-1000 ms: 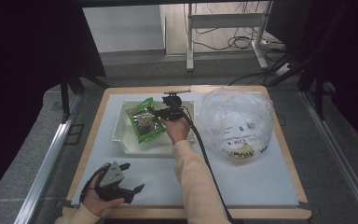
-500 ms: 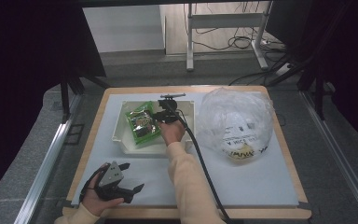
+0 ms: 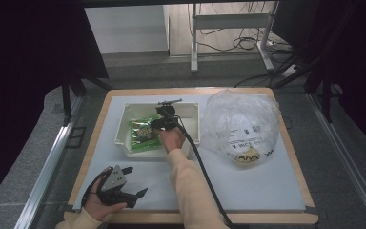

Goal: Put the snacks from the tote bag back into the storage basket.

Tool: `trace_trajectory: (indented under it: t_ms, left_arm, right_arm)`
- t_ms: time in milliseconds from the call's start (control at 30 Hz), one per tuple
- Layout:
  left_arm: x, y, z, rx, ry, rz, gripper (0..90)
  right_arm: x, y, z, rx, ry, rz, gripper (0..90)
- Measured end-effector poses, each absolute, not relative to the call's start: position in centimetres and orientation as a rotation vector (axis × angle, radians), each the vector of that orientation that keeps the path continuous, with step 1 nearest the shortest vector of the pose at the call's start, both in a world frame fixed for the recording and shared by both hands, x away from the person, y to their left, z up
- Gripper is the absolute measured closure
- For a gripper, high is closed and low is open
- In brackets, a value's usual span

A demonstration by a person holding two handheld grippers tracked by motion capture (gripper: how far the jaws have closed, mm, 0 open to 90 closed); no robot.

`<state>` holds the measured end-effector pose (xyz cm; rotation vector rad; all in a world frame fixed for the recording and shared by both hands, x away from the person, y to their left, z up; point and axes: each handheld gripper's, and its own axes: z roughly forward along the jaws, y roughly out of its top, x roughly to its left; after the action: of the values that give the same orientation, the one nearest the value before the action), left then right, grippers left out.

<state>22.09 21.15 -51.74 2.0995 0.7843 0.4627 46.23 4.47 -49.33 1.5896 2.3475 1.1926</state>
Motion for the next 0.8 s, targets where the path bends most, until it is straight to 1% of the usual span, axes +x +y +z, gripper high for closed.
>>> trace_trajectory:
  t_ms: [100,333,500,533,633,700,800]
  left_arm:
    - [22.1,21.1,-51.8,2.101,0.784,0.462,11.0]
    - [22.2,21.2,-51.8,2.101,0.789,0.467,11.0]
    - [22.3,21.2,-51.9,2.101,0.796,0.476,11.0]
    - [22.3,21.1,-51.9,2.102,0.797,0.477,11.0]
    - [22.3,21.1,-51.9,2.099,0.807,0.484,11.0]
    - [22.3,21.2,-51.9,2.101,0.809,0.493,11.0]
    - [22.2,21.3,-52.0,2.105,0.811,0.509,11.0]
  right_arm:
    - [46.1,4.2,-48.9,1.575,2.341,1.207,63.8]
    - [45.5,3.0,-47.3,1.481,2.360,1.232,54.0]
    - [44.8,1.9,-46.5,1.406,2.375,1.270,45.7]
    - [44.4,1.5,-46.2,1.378,2.377,1.301,42.5]
    - [43.9,1.1,-45.8,1.342,2.385,1.341,40.7]
    - [43.5,0.7,-45.4,1.310,2.393,1.350,36.5]
    - [41.9,-0.8,-44.2,1.236,2.397,1.402,35.7]
